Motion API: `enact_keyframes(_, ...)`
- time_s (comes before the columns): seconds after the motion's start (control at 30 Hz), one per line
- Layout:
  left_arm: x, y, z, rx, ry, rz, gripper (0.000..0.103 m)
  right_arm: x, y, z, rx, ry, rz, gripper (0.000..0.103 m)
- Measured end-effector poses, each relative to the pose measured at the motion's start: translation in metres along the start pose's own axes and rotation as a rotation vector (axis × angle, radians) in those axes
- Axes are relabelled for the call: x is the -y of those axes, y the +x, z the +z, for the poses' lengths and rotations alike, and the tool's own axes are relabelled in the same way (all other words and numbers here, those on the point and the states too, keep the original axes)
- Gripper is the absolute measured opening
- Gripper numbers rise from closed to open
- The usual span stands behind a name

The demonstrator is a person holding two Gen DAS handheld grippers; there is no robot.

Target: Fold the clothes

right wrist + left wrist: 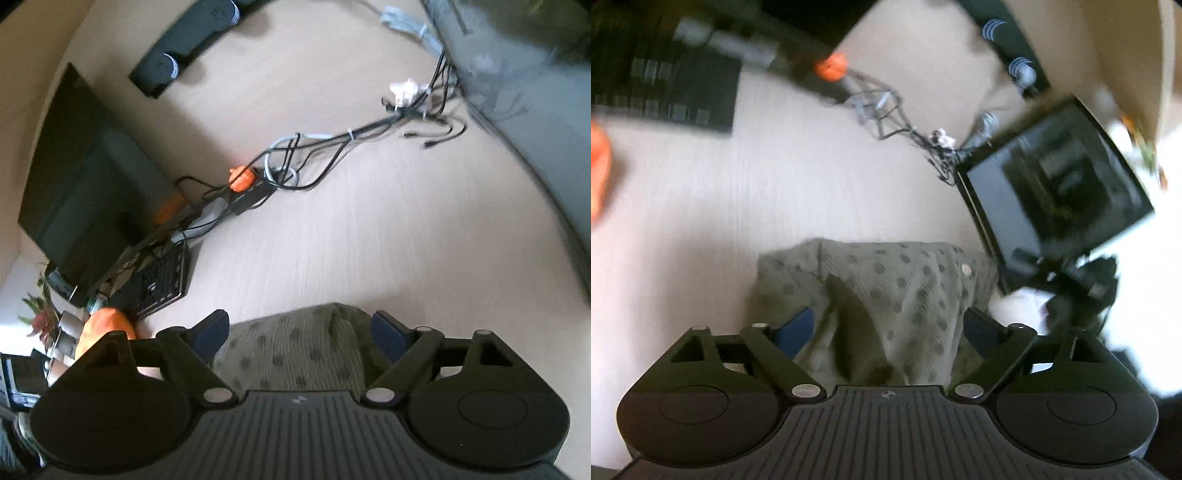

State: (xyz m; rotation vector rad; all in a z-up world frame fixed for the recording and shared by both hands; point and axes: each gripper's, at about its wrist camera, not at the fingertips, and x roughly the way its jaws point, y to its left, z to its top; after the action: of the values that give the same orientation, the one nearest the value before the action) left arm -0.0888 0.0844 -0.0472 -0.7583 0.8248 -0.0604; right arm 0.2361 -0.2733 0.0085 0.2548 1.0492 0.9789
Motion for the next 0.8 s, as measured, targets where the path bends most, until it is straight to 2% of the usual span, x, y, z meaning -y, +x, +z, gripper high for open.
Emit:
enact_keyframes(0.17, -0.021, 0.043, 0.011, -0.083, -0.133, -0.034, 0.093, -0.016, 0.033, -0.025, -0.220, -0.073, 0.028, 0.086)
enact_keyframes(0.23, -0.020, 0.048, 0.014, -0.081, -0.115, -0.034, 0.094, -0.026, 0.024, -0.040, -0.319, -0.174, 0.049, 0.087)
enact_keyframes(0.27, -0.022, 0.050, 0.016, -0.080, -0.126, -0.034, 0.094, -0.028, 0.018, -0.044, -0.341, -0.197, 0.054, 0.087)
enact_keyframes(0.33, -0.028, 0.062, 0.022, -0.086, -0.165, -0.046, 0.094, -0.019, 0.014, -0.036, -0.321, -0.131, 0.059, 0.090)
enact_keyframes(0.43, -0.031, 0.078, 0.035, -0.095, -0.194, -0.084, 0.095, 0.012, 0.030, -0.013, -0.265, 0.079, 0.080, 0.096)
enact_keyframes(0.5, -0.028, 0.094, 0.045, -0.109, -0.209, -0.113, 0.095, 0.031, 0.051, -0.006, -0.291, 0.199, 0.143, 0.098)
enact_keyframes(0.57, -0.017, 0.107, 0.067, -0.108, -0.196, -0.101, 0.096, 0.040, 0.078, 0.003, -0.324, 0.275, 0.211, 0.098)
enact_keyframes(0.63, -0.004, 0.115, 0.094, -0.076, -0.171, -0.079, 0.096, 0.031, 0.095, 0.023, -0.288, 0.242, 0.219, 0.098)
enact_keyframes(0.73, 0.006, 0.105, 0.128, 0.091, -0.107, -0.082, 0.096, 0.012, 0.091, 0.059, -0.134, 0.148, 0.264, 0.098)
enact_keyframes(0.8, 0.002, 0.103, 0.141, 0.153, -0.076, -0.054, 0.096, 0.003, 0.090, 0.072, -0.094, 0.053, 0.272, 0.100)
